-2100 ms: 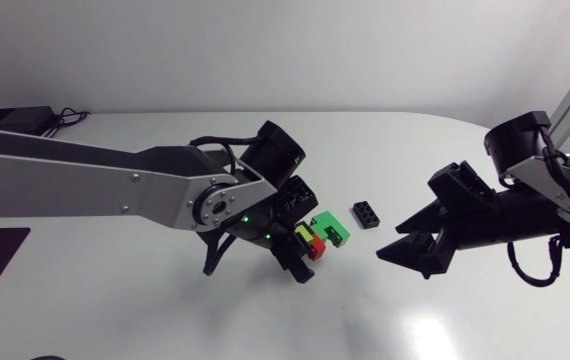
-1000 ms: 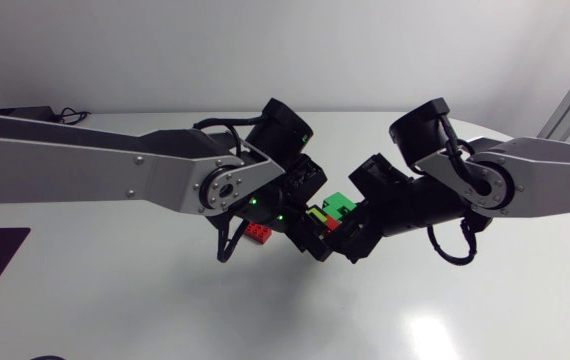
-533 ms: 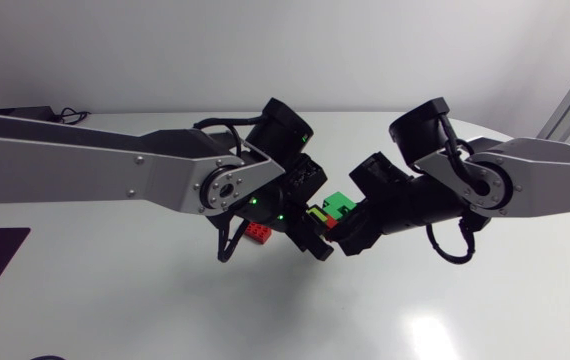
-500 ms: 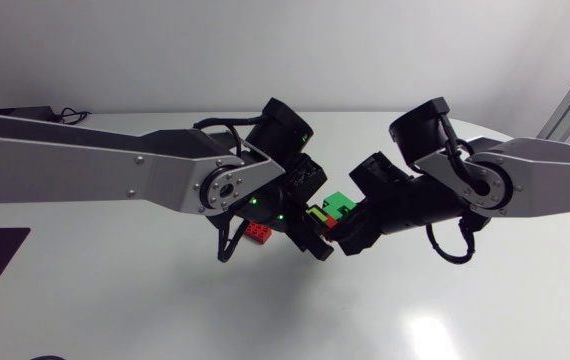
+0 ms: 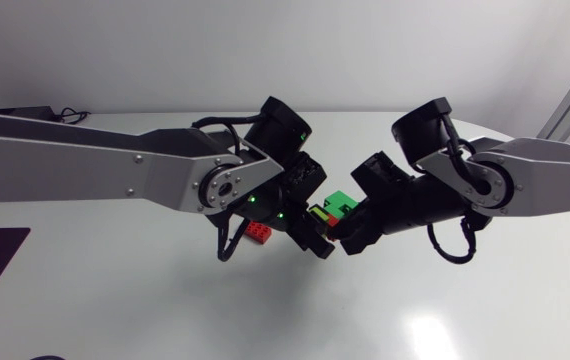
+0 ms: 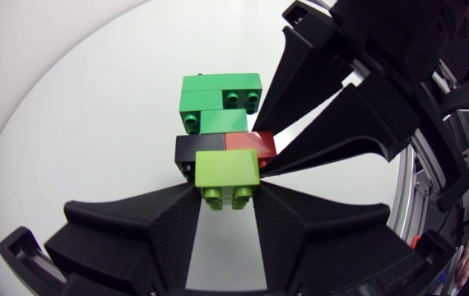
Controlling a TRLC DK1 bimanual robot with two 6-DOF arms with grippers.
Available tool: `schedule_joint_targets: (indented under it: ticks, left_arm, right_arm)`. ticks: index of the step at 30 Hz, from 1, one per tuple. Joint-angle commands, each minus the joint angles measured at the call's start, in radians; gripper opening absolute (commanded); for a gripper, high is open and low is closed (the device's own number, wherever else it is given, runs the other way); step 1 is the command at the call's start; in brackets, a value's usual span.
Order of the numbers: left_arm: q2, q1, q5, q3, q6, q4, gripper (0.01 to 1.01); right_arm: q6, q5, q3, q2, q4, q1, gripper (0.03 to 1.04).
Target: Separate the duplo bricks
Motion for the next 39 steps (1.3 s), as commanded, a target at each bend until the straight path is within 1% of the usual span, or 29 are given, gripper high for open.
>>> schedule_joint_targets:
  ticks: [1, 6, 11, 14, 17, 20, 22, 23, 26, 28, 30, 32, 34, 37, 39]
  left_arm:
    - [-0.022, 0.004, 0.030, -0.003, -0.009, 0.018, 0.293]
    - [-0.043, 0.002, 0.046, -0.023, 0.003, 0.023, 0.295]
    - [-0.068, 0.004, 0.053, -0.037, 0.014, 0.023, 0.297]
    - [-0.080, 0.007, 0.053, -0.045, 0.020, 0.023, 0.297]
    - [-0.086, 0.017, 0.053, -0.045, 0.025, 0.012, 0.297]
    - [-0.090, 0.025, 0.052, -0.036, 0.038, -0.019, 0.297]
    - [-0.102, 0.047, 0.038, -0.013, 0.077, -0.079, 0.297]
    - [-0.103, 0.057, 0.024, 0.013, 0.106, -0.129, 0.298]
    - [-0.102, 0.102, -0.052, 0.105, 0.236, -0.310, 0.300]
    - [-0.088, 0.122, -0.140, 0.159, 0.336, -0.431, 0.302]
    - [-0.067, 0.143, -0.218, 0.198, 0.417, -0.525, 0.303]
    - [-0.045, 0.152, -0.307, 0.202, 0.495, -0.591, 0.305]
    - [-0.008, 0.152, -0.362, 0.198, 0.558, -0.662, 0.305]
    - [0.038, 0.116, -0.427, 0.136, 0.614, -0.726, 0.305]
    - [0.064, 0.083, -0.457, 0.087, 0.626, -0.723, 0.305]
  right_arm:
    - [0.012, -0.044, -0.009, 0.018, 0.003, -0.014, 0.30]
    - [0.012, -0.125, 0.003, 0.034, -0.016, -0.053, 0.30]
    - [0.002, -0.133, 0.000, 0.040, -0.023, -0.071, 0.30]
    - [0.002, -0.099, -0.011, 0.029, -0.022, -0.062, 0.30]
    - [0.002, -0.030, -0.026, 0.012, -0.008, -0.033, 0.30]
    - [0.002, 0.015, -0.038, 0.003, 0.003, -0.011, 0.30]
    - [0.002, 0.028, -0.045, 0.000, 0.006, -0.011, 0.30]
    - [0.001, 0.030, -0.048, -0.002, 0.006, -0.011, 0.30]
    - [-0.002, 0.033, -0.058, -0.009, 0.012, -0.013, 0.30]
    - [-0.002, 0.035, -0.060, -0.011, 0.014, -0.013, 0.30]
    - [-0.002, 0.035, -0.060, -0.012, 0.015, -0.013, 0.30]
    - [-0.002, 0.035, -0.055, -0.012, 0.014, -0.011, 0.30]
    - [-0.002, 0.035, -0.052, -0.012, 0.014, -0.010, 0.30]
    - [-0.002, 0.036, -0.052, -0.012, 0.014, -0.005, 0.30]
    - [-0.005, 0.036, -0.055, -0.012, 0.014, -0.004, 0.30]
